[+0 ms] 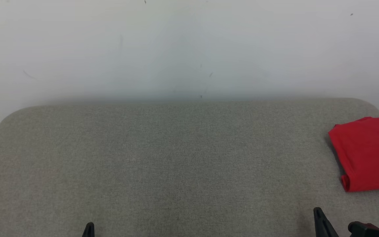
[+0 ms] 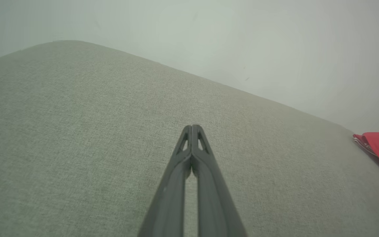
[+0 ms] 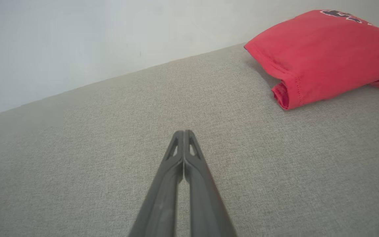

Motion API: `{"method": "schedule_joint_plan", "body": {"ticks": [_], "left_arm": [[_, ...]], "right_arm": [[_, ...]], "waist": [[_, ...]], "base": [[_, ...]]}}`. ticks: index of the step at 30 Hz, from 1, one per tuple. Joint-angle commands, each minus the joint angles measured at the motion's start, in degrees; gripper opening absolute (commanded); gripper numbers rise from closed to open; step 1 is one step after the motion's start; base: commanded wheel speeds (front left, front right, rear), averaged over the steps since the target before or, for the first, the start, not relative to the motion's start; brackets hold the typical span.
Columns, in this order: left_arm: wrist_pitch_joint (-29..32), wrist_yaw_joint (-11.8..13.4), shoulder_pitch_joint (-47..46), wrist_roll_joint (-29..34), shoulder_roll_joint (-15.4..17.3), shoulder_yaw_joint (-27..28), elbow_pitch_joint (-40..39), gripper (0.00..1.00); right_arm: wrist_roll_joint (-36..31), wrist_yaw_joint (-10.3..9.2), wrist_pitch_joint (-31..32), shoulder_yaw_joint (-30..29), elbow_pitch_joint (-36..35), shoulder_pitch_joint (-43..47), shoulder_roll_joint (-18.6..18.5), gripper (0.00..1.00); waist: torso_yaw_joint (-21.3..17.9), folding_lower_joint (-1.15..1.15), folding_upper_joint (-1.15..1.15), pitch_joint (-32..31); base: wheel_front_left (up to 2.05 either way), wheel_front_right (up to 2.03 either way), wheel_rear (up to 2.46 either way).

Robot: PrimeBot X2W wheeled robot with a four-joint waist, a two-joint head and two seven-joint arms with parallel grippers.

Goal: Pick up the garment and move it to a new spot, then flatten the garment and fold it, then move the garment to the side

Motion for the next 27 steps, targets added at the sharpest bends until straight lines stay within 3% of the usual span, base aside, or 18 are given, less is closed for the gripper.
{"method": "schedule_joint_plan", "body": {"ticks": [1,27], "left_arm": [[0.5,0.0,-2.2,-2.2,0.0,0.1,-0.5,0.00],[5.4,0.0,-8.8,-24.3,-0.9,-0.1,2.4,0.00]], "right_arm": [[2.5,0.00,0.4,-0.5,-1.0,-1.8,-0.1,0.00],[27.5,0.01,5.3,-3.3,-2.2,-4.4,-0.1,0.00]], "waist": [[0.0,0.00,0.00,0.0],[-0.2,0.00,0.00,1.0]], "base": [[0.00,0.00,0.00],[0.00,0.00,0.00]]}}
